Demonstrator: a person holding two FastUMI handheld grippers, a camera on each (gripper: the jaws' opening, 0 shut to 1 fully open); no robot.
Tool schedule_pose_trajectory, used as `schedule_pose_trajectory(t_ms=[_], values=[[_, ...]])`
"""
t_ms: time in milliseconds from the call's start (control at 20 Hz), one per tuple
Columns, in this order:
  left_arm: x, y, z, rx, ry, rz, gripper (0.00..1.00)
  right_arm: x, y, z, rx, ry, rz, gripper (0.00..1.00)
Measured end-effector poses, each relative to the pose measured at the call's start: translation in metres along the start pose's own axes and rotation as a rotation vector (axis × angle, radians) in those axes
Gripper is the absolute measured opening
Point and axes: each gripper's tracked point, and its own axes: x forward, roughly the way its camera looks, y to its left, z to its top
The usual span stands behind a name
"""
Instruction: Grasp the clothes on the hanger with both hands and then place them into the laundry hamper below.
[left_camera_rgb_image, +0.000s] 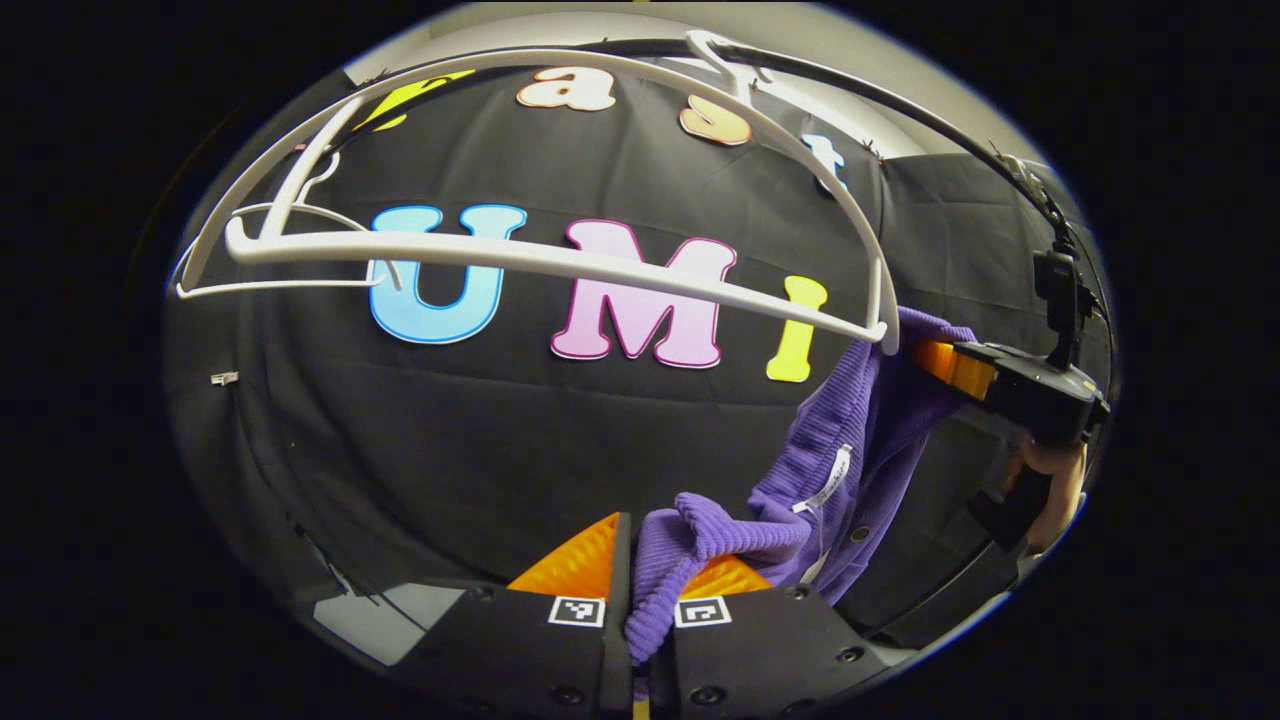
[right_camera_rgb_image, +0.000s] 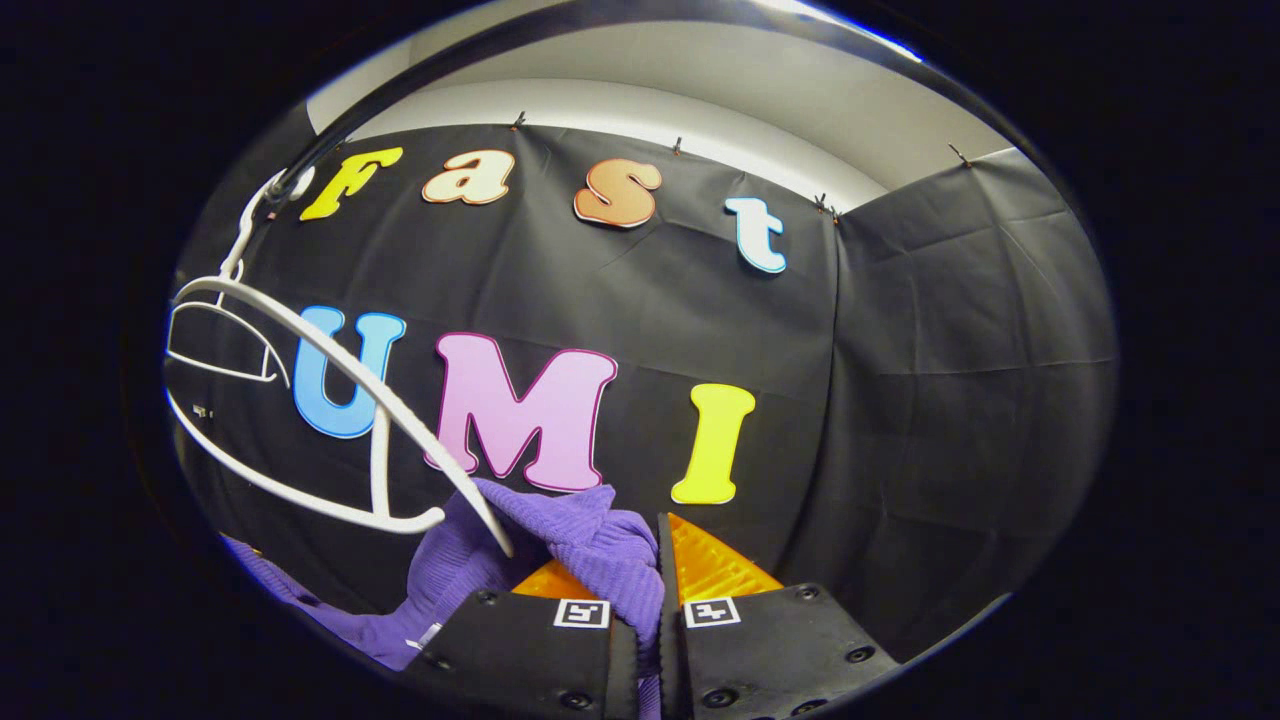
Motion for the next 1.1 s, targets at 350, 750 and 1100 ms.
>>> schedule_pose_trajectory(t_ms=[350, 750, 1100], values=[[-0.023, -0.006, -0.017, -0.011, 0.025, -0.005, 0.11, -0.044, 0.014, -0.054, -0.018, 0.158, 0.071, 0.13], [-0.053, 0.001, -0.029, -0.011, 0.05, 0.003, 0.11, -0.119, 0.128, -0.065, 0.124, 0.305, 0.412, 0.13], [-0.064, 0.03, -0.045, -0.035, 0.103, 0.058, 0.1, -0.147, 0.184, -0.083, 0.225, 0.449, 0.579, 0.13]])
